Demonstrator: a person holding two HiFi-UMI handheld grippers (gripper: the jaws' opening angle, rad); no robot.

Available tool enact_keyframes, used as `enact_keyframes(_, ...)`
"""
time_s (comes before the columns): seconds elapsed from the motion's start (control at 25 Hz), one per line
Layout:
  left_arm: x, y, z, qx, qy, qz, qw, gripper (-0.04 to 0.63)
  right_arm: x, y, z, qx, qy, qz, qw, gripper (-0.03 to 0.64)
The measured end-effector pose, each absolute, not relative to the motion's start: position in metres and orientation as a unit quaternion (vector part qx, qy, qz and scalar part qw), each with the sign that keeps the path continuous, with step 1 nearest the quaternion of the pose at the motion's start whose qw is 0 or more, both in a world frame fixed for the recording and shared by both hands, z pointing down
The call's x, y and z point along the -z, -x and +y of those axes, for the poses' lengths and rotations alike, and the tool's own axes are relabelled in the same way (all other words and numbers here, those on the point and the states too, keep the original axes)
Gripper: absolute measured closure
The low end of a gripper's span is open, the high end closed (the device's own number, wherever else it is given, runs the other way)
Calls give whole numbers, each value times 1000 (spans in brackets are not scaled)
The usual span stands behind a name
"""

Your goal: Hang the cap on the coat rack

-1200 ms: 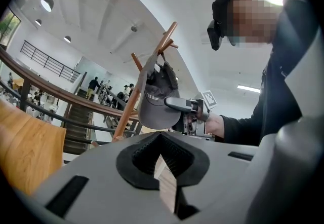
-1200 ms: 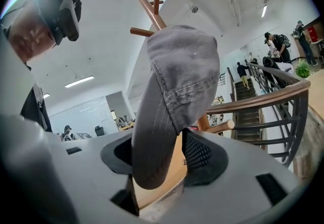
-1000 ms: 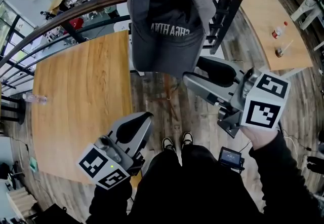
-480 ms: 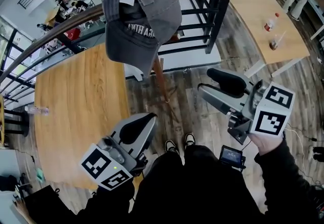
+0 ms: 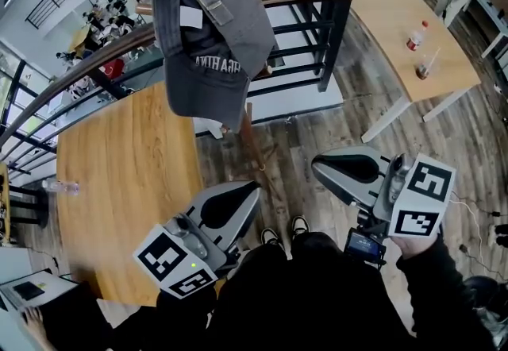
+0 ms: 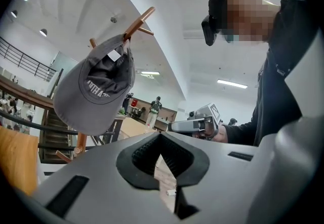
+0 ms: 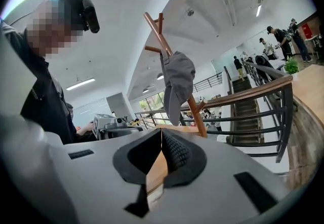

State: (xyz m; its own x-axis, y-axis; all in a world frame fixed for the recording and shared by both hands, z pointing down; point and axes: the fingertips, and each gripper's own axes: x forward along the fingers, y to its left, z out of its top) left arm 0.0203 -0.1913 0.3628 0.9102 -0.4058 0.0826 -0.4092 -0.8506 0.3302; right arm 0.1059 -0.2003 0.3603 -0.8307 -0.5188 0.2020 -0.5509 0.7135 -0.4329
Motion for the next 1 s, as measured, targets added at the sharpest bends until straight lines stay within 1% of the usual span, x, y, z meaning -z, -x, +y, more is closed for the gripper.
enact_keyframes(0.28, -359, -12, -186, -8, -963, -208, 169, 595, -352, -90, -187, -245, -284, -927, 13, 598)
enact_keyframes(0.52, -380, -11, -177, -2, -964, -201, 174, 595, -366, -81, -180, -233, -285, -930, 19, 598)
enact_keyframes(0.76, -386, 41, -186, 2, -960, -220, 175, 595, -365, -26, -192, -212, -267, -939, 34, 600)
enact_keyframes(0.88, -378, 46, -185, -3, -957, -228, 177, 595, -364, -32, -196, -207, -273, -938, 47, 600)
enact_keyframes(1.0, -375, 41, -177, 0, -957, -234, 171, 595, -369, -46, -193, -216, -275, -936, 45, 600)
